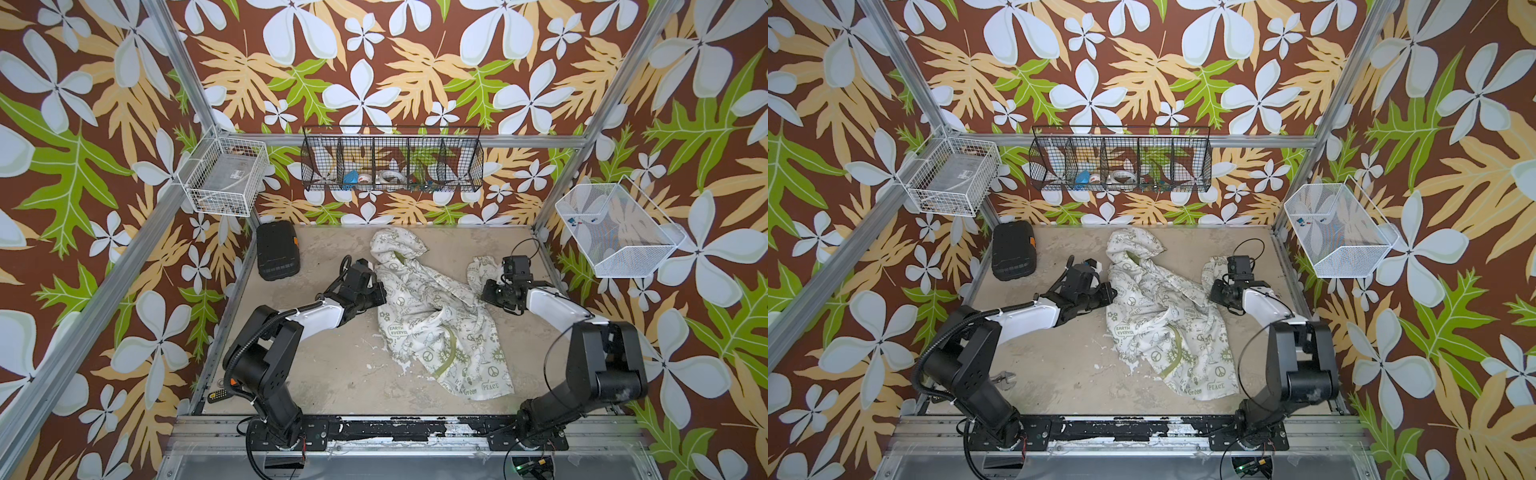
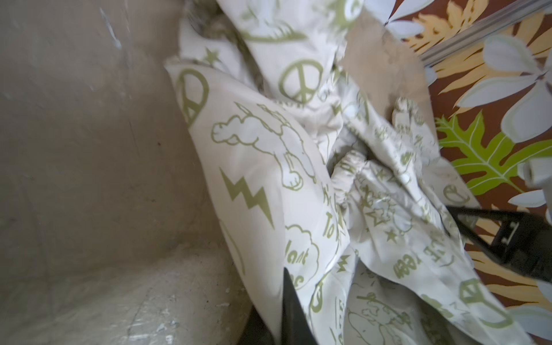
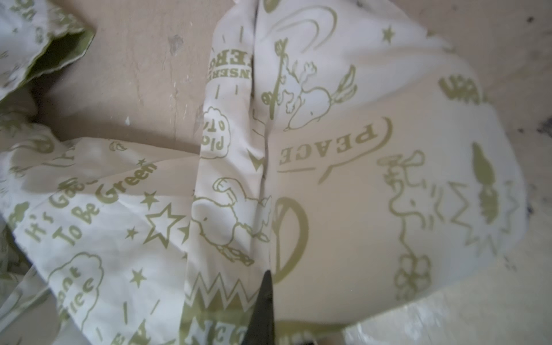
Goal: Unzip the jacket
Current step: Flatten out the jacket at the center of the board.
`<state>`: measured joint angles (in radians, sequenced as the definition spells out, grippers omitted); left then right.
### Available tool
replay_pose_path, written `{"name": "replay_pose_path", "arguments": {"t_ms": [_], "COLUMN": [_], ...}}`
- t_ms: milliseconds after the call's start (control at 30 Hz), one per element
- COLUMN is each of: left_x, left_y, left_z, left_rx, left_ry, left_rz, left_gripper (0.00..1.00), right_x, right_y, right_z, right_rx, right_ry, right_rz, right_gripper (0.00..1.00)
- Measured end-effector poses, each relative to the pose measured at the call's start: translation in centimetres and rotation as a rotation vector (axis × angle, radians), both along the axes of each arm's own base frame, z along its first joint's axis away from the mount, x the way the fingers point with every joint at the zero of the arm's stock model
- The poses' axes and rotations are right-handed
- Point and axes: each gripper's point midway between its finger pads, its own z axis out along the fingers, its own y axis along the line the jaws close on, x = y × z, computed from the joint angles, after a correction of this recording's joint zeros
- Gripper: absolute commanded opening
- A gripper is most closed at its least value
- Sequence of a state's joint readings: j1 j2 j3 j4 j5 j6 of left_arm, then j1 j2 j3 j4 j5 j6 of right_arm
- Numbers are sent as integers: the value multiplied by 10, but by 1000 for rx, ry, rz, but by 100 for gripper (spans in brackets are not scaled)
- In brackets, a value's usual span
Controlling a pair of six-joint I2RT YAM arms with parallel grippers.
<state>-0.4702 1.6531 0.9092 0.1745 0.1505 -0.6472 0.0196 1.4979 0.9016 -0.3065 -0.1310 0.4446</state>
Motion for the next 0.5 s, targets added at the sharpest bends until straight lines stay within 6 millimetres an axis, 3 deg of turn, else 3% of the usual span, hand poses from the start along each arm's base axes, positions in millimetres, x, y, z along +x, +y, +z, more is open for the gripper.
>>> {"name": "replay_pose_path", "arguments": {"t_ms": [133, 267, 300, 367, 433, 500], "left_x": [7, 1, -2, -3, -1, -4], "left_y": [48, 78, 80, 100, 128, 139], "left_z": [32, 62, 68, 74, 76, 75], "left_rx": [44, 120, 136, 199, 266, 304], "left_ry": [-93, -181, -202, -227, -231, -222], "left_rz": [96, 135, 122, 165, 251, 275], "left_gripper": [5, 10, 21, 58, 71, 74], "right_x": [-24, -32, -32, -28, -24, -15], "right_y": [-10, -21, -22, -33, -48, -53], "right_z": [23, 28, 26, 21, 13, 7], "right_rx": [-36, -38, -23, -27, -50, -49], "right_ry": [-76, -99, -95, -76, -39, -17], "right_rz": [-34, -65, -67, -96, -142, -152], "right_gripper": [0, 0, 0, 0, 0, 0]}}
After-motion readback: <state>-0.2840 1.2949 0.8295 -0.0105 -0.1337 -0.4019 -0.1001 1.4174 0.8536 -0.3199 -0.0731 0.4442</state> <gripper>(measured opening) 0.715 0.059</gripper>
